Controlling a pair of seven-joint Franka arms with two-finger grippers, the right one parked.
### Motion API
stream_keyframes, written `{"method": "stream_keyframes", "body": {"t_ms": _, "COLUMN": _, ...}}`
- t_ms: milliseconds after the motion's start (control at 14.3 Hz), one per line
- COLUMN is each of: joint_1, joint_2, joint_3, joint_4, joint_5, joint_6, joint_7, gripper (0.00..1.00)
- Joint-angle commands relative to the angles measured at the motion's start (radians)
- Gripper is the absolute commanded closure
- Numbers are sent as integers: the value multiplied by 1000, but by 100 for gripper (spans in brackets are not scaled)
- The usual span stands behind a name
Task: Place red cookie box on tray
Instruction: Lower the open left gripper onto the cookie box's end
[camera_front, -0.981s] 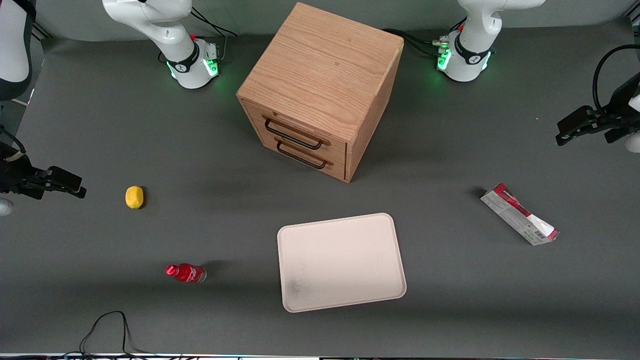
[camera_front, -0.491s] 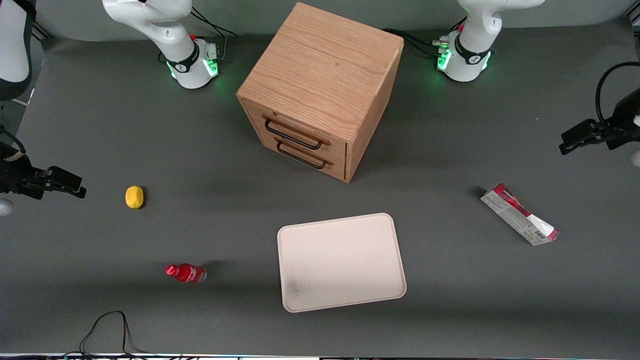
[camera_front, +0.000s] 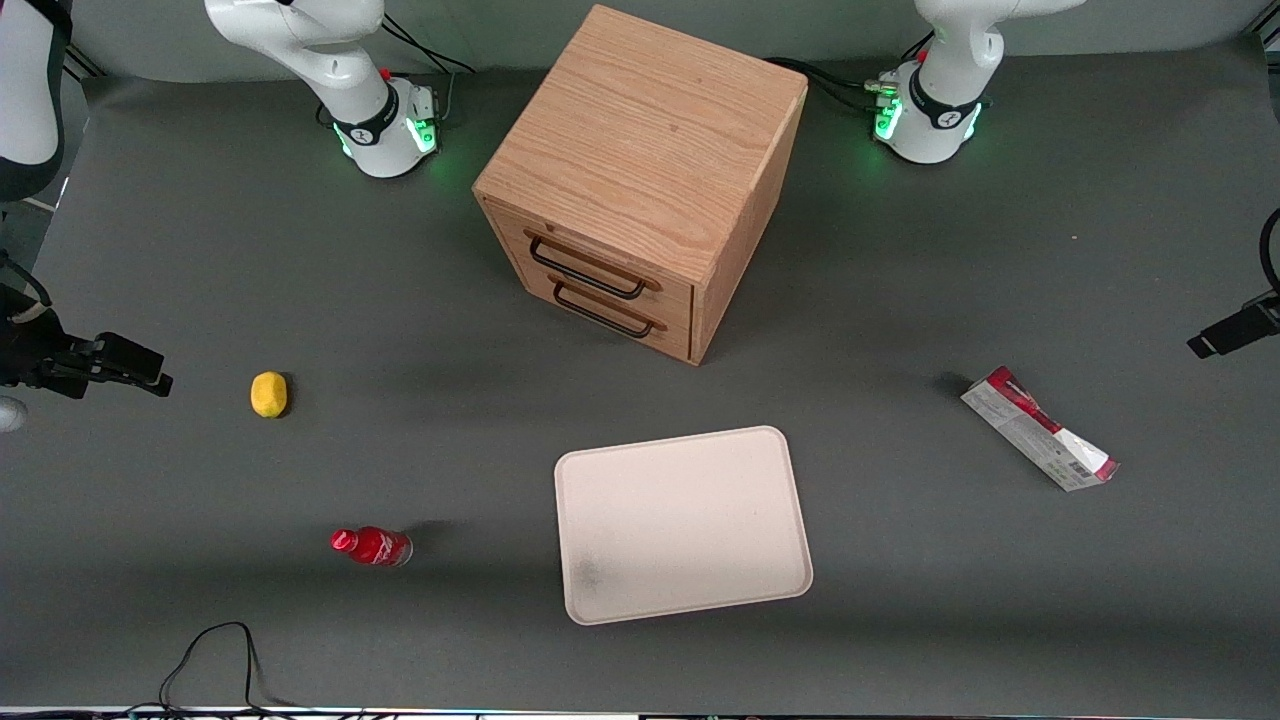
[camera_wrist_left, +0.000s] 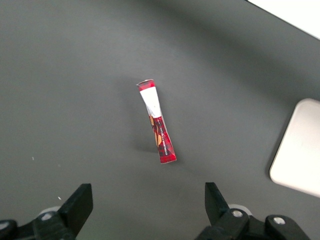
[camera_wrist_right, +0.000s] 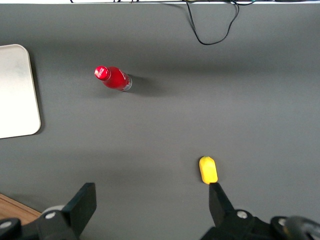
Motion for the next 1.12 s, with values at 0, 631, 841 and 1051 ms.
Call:
{"method": "stream_keyframes", "body": {"t_ms": 0, "joint_1": 9, "joint_2": -2, "joint_3": -7, "joint_4": 22, "joint_5": -10, "joint_6": -7, "joint_7": -85, "gripper": 0}}
{"method": "stream_keyframes", "body": {"t_ms": 631, "joint_1": 2, "joint_2": -2, "joint_3": -10, "joint_4": -243, "joint_5": -12, "joint_6": 218, "joint_7": -120, "gripper": 0}}
{"method": "stream_keyframes", "body": {"t_ms": 841, "joint_1": -1, "joint_2": 6, "joint_3": -10, "joint_4": -395, "joint_5": -10, "joint_6": 427, "joint_7": -167, "gripper": 0}}
{"method": "stream_keyframes", "body": {"t_ms": 1051, "joint_1": 1, "joint_2": 29, "joint_3": -10, "joint_4": -510, "joint_5": -10, "joint_6": 605, "joint_7": -170, "gripper": 0}}
